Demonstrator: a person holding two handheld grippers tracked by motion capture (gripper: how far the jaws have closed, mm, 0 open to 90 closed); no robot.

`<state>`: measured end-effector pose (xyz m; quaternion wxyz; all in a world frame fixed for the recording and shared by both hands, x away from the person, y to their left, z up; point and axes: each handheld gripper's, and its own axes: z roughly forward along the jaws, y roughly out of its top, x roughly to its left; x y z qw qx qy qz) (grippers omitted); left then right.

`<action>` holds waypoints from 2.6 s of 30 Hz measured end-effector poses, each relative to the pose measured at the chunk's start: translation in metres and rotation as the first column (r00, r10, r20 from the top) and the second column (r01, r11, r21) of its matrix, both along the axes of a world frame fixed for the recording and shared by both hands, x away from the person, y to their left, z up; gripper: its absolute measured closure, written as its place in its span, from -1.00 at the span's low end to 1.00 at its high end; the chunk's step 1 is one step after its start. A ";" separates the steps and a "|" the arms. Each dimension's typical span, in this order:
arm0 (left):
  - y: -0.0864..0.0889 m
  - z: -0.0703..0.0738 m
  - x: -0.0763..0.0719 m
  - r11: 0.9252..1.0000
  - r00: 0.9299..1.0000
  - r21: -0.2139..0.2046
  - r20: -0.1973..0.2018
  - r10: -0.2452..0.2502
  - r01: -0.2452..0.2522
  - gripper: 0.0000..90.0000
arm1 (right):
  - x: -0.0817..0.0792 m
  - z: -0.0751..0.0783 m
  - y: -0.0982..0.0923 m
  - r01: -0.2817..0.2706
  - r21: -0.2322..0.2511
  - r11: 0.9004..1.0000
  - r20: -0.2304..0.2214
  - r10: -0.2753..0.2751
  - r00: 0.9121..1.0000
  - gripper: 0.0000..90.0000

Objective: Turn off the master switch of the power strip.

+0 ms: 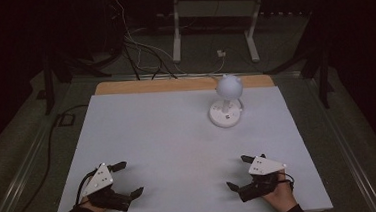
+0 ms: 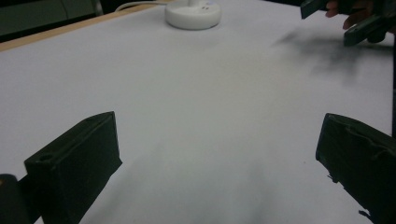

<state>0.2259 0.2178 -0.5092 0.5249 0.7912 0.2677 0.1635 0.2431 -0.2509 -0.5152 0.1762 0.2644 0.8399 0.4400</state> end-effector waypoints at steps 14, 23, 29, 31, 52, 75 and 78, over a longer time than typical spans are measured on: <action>-0.002 0.001 -0.002 1.000 1.000 -0.011 0.008 -0.024 0.024 -0.99 | -0.004 0.003 0.000 0.000 0.000 1.000 -0.019 0.000 1.000 -1.00; -0.002 0.002 -0.002 0.999 0.999 -0.019 0.009 -0.030 0.030 -0.99 | -0.006 0.006 0.008 -0.032 0.010 0.999 -0.044 0.032 0.999 -1.00; -0.002 0.002 -0.002 0.999 1.000 -0.029 0.010 -0.029 0.029 -0.99 | -0.008 0.017 0.013 -0.058 0.025 0.998 -0.072 0.059 0.996 -1.00; -0.002 0.002 -0.002 0.999 1.000 -0.027 0.009 -0.028 0.028 -0.99 | -0.008 0.021 0.016 -0.068 0.027 0.997 -0.077 0.070 0.995 -1.00; -0.002 0.003 -0.003 0.998 1.000 -0.048 0.006 -0.031 0.031 -0.99 | 0.014 0.060 0.026 -0.079 0.066 0.995 -0.056 0.083 0.995 -1.00; -0.001 0.004 -0.003 0.998 0.999 -0.053 0.007 -0.033 0.033 -0.99 | 0.051 0.080 0.023 -0.026 0.082 0.996 -0.029 0.028 0.999 -1.00; -0.001 0.004 -0.003 0.998 0.999 -0.051 0.006 -0.032 0.032 -0.99 | 0.055 0.081 0.022 -0.016 0.080 0.997 -0.024 0.018 1.000 -1.00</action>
